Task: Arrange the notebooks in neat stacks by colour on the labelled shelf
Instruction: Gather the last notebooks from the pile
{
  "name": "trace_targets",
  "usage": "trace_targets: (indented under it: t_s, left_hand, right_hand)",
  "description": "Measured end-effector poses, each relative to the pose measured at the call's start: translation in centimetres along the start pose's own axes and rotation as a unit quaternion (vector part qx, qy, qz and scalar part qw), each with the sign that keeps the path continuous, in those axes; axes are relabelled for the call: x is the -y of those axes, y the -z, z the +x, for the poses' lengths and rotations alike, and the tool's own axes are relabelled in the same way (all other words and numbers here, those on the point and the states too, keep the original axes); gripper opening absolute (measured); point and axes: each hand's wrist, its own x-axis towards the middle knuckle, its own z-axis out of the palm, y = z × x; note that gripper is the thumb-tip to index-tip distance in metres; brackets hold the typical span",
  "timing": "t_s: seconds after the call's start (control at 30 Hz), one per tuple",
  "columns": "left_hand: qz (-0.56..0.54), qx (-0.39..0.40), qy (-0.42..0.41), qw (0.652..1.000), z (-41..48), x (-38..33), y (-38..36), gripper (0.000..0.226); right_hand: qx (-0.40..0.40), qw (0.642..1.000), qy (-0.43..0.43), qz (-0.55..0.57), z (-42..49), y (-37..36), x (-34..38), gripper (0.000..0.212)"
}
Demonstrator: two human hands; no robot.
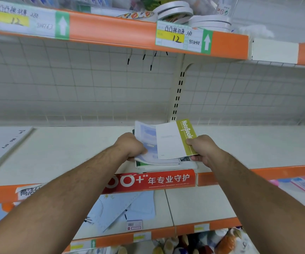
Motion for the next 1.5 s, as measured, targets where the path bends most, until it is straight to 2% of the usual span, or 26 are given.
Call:
trace_targets:
  t_s: [0.2, 0.3, 0.4, 0.67, 0.87, 0.97, 1.1, 1.4, 1.5]
  left_hand:
    - [-0.150, 0.000, 0.029, 0.988, 0.2, -0.2, 0.0, 0.003]
    - [-0.254, 0.009, 0.042, 0.966, 0.1, -0.2, 0.9, 0.007]
    - [-0.302, -0.023, 0.048, 0.952, -0.3, 0.6, 2.4, 0.006]
    - [-0.332, -0.138, 0.086, 0.929, -4.4, 5.6, 6.3, 0.004]
    - [-0.354, -0.197, 0.118, 0.907, -8.7, 11.4, 10.5, 0.020]
    - [-0.368, -0.218, 0.121, 0.896, -11.0, 14.4, 13.1, 0.013]
    - [-0.371, -0.243, 0.135, 0.886, -13.6, 18.8, 16.5, 0.009]
    - [-0.362, -0.256, 0.141, 0.885, -20.2, 30.7, 26.1, 0.023]
    - [-0.365, -0.259, 0.141, 0.883, -22.3, 33.9, 29.1, 0.021]
  right_hand:
    - [0.027, 1.000, -0.003, 0.011, -0.3, 0.7, 0.3, 0.013]
    - [0.026, 0.998, 0.005, 0.065, -0.3, 0.9, 1.2, 0.016]
    - [0.024, 0.995, 0.007, 0.102, -0.3, 0.4, 2.4, 0.015]
    - [0.131, 0.986, 0.030, 0.096, -2.1, -5.9, 4.3, 0.015]
    - [0.199, 0.976, 0.043, 0.073, -6.5, -12.9, 5.6, 0.016]
    - [0.237, 0.968, 0.057, 0.058, -9.5, -16.0, 6.3, 0.015]
    - [0.265, 0.961, 0.070, 0.044, -13.5, -20.8, 6.8, 0.015]
    - [0.288, 0.955, 0.070, 0.029, -24.7, -34.0, 7.6, 0.014]
    - [0.290, 0.954, 0.067, 0.026, -27.9, -37.9, 7.7, 0.012]
